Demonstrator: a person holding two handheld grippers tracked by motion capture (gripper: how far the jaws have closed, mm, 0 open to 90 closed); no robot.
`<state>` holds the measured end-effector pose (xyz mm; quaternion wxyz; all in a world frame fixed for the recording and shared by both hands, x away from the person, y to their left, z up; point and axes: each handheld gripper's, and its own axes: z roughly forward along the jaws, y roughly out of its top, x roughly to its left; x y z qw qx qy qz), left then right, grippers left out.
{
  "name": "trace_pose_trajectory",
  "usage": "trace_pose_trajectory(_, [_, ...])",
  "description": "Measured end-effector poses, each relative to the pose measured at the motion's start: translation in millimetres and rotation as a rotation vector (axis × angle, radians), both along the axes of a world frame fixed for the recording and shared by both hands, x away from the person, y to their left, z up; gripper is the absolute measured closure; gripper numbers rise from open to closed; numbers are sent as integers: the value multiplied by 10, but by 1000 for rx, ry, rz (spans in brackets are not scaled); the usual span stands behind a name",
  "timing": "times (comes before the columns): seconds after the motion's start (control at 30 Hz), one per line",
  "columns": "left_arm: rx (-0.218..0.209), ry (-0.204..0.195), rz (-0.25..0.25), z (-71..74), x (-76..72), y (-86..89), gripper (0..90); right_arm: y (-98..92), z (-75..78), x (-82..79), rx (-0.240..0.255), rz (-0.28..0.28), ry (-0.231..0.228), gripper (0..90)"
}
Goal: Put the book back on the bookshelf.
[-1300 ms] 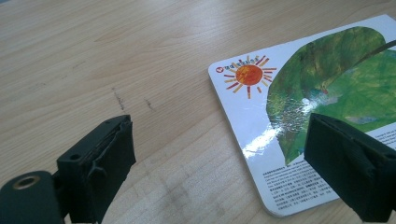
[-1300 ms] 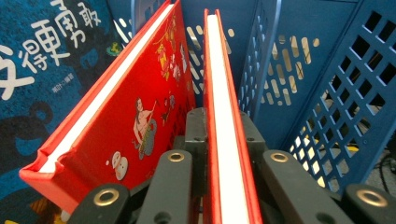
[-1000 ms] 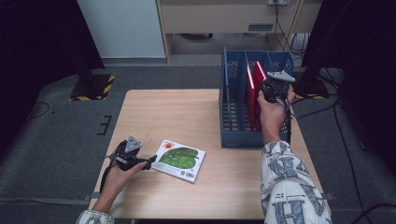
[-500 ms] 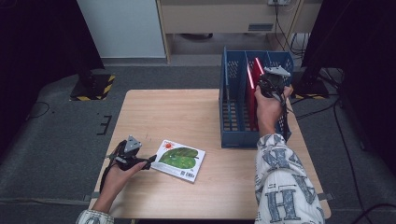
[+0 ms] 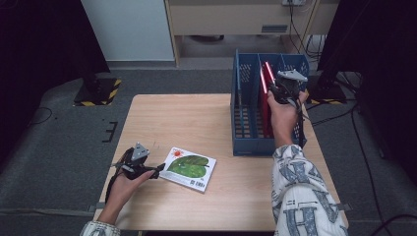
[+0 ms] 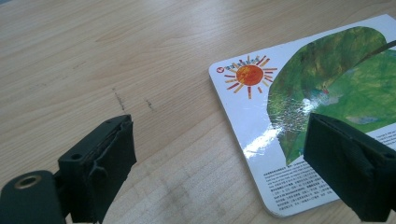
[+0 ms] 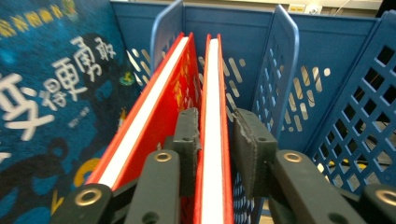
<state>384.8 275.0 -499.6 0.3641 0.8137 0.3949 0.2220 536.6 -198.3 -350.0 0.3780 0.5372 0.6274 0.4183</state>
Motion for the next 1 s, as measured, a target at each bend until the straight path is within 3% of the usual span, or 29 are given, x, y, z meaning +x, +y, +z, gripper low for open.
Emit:
trace_pose_trajectory(0.73, [5,-3,-3,6,-6,-13,80,-59,217,-360,89,100,-38,571])
trace_pose_trajectory(1.0, [4,-5,-2,8,-9,-11,79,-114,183,-519,122,142,-23,489])
